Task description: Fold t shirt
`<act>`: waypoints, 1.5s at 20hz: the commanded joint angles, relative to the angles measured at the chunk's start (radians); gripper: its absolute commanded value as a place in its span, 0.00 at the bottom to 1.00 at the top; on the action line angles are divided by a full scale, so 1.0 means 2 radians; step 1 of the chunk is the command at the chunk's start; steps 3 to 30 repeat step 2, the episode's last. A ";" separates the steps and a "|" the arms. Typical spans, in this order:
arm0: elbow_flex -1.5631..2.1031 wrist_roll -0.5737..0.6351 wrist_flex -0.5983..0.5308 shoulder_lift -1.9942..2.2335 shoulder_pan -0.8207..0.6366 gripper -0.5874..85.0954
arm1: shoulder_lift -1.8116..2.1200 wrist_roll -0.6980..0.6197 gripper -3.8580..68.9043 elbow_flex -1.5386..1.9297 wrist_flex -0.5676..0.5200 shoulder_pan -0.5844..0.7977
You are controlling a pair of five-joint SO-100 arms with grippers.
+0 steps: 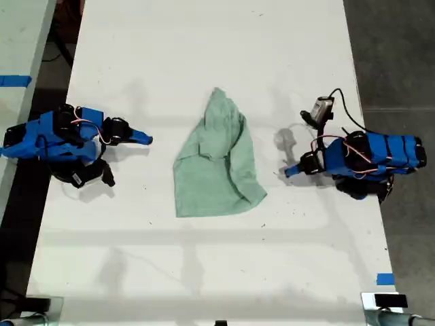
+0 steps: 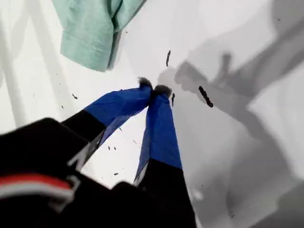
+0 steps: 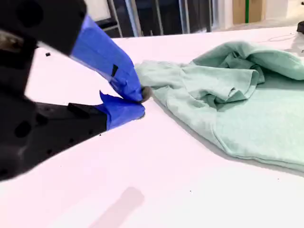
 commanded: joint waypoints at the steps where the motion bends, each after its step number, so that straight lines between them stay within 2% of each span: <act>1: 0.020 0.002 0.002 0.002 0.005 0.00 | 0.005 0.002 0.08 0.029 0.001 0.005; 30: 0.020 0.002 0.002 0.002 0.005 0.00 | 0.005 0.002 0.08 0.029 0.001 0.005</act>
